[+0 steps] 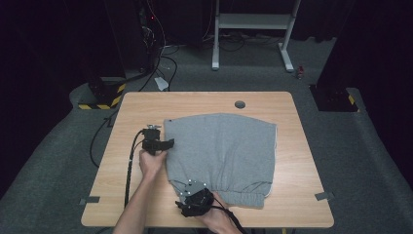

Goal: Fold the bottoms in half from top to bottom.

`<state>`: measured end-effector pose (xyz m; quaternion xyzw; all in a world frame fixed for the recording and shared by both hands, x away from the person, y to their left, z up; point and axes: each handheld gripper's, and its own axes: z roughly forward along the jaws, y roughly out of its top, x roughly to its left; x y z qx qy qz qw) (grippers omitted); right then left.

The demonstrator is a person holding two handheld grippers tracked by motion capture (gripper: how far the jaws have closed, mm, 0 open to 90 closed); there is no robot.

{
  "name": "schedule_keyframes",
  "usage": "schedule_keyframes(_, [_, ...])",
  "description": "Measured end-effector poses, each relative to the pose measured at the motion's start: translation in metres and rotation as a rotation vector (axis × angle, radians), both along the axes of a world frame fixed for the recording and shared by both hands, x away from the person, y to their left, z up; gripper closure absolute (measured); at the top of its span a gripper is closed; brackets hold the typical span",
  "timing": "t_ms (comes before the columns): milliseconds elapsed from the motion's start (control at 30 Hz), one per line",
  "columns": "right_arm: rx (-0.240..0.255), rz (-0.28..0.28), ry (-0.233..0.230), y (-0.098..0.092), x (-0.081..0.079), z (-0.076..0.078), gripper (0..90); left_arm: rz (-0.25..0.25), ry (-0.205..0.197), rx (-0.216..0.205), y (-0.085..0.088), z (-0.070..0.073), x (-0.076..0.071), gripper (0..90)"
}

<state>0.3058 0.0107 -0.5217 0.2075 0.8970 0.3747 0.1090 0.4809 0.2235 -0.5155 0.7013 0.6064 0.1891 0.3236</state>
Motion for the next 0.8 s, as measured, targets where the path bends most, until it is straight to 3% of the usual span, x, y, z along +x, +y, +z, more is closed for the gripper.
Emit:
schedule_keyframes(67, [-0.005, 0.000, -0.002, 0.001, 0.000, -0.001, 34.0, -0.008, 0.015, 0.012, 0.000, 0.001, 0.003, 29.8])
schedule_keyframes(133, [-0.016, 0.009, -0.018, 0.003, -0.003, -0.002, 33.2, -0.020, 0.051, 0.084, -0.004, 0.004, 0.013, 28.4])
schedule_keyframes(167, [-0.019, 0.010, -0.026, 0.004, -0.006, -0.002, 33.2, -0.014, 0.069, 0.078, -0.005, 0.005, 0.019, 26.3])
schedule_keyframes(300, [-0.015, 0.011, -0.016, 0.003, -0.005, -0.002, 33.3, -0.018, 0.070, 0.101, -0.011, 0.005, 0.025, 27.0])
schedule_keyframes(333, [-0.011, 0.002, -0.012, 0.002, -0.005, -0.002, 34.7, -0.031, 0.058, 0.136, -0.018, 0.004, 0.027, 28.1])
schedule_keyframes(433, [-0.009, -0.007, -0.011, 0.001, -0.005, -0.002, 38.0, -0.024, 0.045, 0.134, -0.022, 0.003, 0.027, 32.8])
schedule_keyframes(467, [-0.018, -0.016, -0.008, -0.001, -0.005, -0.001, 42.4, -0.028, 0.038, 0.130, -0.025, 0.004, 0.027, 40.8])
schedule_keyframes(533, [-0.020, -0.021, -0.004, -0.001, -0.005, 0.000, 44.0, -0.034, 0.034, 0.133, -0.026, 0.004, 0.027, 44.2])
schedule_keyframes(600, [-0.044, -0.031, -0.003, -0.001, -0.005, 0.002, 51.5, -0.049, 0.030, 0.124, -0.028, 0.005, 0.026, 58.2])
schedule_keyframes(700, [-0.046, -0.039, -0.009, -0.002, -0.006, 0.003, 56.0, -0.049, 0.030, 0.117, -0.029, 0.006, 0.026, 72.6])
schedule_keyframes(767, [-0.057, -0.037, -0.018, -0.003, -0.009, 0.004, 65.6, -0.057, 0.037, 0.098, -0.029, 0.006, 0.026, 80.5])
schedule_keyframes(800, [-0.064, -0.036, -0.026, -0.004, -0.010, 0.004, 68.9, -0.061, 0.053, 0.065, -0.026, 0.007, 0.026, 82.1])
